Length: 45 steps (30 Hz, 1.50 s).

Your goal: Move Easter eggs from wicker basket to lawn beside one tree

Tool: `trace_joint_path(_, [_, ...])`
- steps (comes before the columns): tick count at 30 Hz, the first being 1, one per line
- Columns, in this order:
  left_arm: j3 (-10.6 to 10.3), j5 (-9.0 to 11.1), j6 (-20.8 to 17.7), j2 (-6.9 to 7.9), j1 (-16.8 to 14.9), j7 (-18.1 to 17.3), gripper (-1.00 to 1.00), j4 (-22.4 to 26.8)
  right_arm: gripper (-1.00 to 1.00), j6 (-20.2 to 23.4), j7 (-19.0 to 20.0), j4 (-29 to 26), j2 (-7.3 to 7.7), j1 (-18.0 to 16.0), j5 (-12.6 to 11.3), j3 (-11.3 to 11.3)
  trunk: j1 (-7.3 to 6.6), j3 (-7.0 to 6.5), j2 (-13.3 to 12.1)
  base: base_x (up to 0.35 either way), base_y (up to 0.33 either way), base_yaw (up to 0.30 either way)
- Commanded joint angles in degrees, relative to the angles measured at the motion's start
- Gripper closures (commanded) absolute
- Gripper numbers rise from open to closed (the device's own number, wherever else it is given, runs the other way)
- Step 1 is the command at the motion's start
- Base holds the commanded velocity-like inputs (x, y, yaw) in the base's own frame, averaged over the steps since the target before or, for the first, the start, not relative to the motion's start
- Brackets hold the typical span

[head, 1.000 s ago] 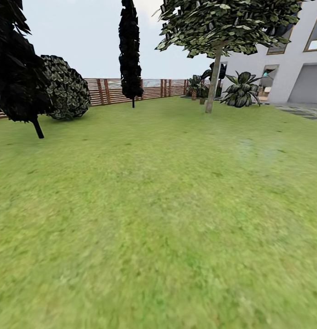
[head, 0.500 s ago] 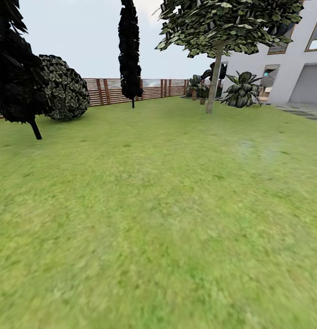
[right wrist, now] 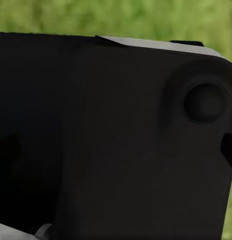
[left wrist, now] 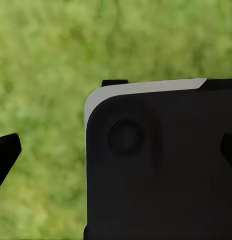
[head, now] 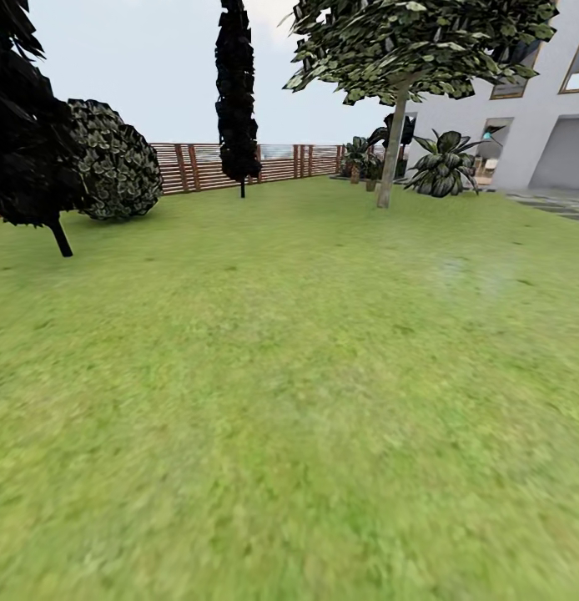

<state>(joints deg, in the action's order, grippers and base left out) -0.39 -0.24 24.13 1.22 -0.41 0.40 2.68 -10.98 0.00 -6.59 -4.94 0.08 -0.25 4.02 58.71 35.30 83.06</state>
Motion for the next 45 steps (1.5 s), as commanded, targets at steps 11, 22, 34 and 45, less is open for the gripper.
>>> trace_joint_path(11, [-0.02, -0.05, 0.18, 0.01, -0.01, 0.05, -1.0, -0.12, -1.0, -0.11, -0.08, 0.0, -0.05, 0.01, -0.06, 0.36, 0.02, 0.04, 0.02, 0.229, 0.0, 0.0])
trace_joint_path(22, [0.21, 0.14, 0.13, -0.03, -0.02, 0.11, -1.0, -0.13, -1.0, -0.18, -0.09, 0.49, -0.07, 0.01, -0.1, 0.04, 0.02, 0.04, 0.02, 0.278, 0.0, 0.0])
trace_joint_path(34, [0.18, 0.02, 0.13, 0.0, -0.02, 0.05, -1.0, -0.13, -1.0, -0.18, -0.07, 0.63, -0.07, 0.01, -0.1, -2.89, 0.02, 0.04, 0.02, 0.328, 0.0, 0.0])
trace_joint_path(45, [0.14, 0.04, 0.13, 0.01, -0.01, 0.05, -1.0, -0.14, -1.0, -0.18, -0.09, 0.5, -0.07, 0.01, -0.1, -3.0, 0.02, 0.04, 0.02, 0.333, 0.0, 0.0])
